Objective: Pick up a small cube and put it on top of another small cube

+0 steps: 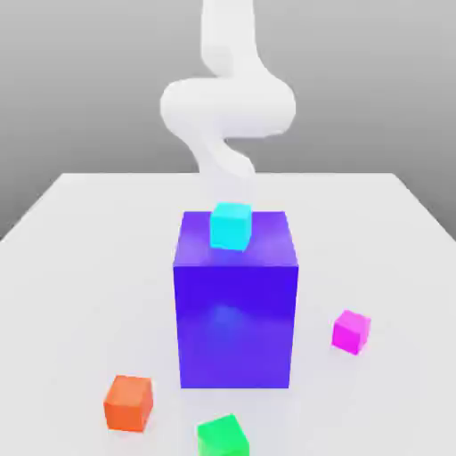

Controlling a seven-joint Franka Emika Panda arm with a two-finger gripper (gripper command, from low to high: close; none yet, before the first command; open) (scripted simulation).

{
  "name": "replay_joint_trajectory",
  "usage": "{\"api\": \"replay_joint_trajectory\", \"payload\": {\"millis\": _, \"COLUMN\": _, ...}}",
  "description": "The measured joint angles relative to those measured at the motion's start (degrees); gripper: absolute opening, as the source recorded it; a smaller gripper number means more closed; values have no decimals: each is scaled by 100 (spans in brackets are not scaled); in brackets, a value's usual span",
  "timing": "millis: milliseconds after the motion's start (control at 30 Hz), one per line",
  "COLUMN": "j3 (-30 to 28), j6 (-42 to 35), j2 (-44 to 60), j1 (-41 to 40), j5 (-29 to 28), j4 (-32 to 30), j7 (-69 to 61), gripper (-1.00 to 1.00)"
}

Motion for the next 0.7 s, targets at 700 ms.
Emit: {"api": "replay_joint_trajectory", "payload": {"millis": 700, "j3": 596, "j6": 2270, "j2": 3197, "j1": 2207, "j5": 871, "j4": -2313, "j7": -1810, "gripper": 0}}
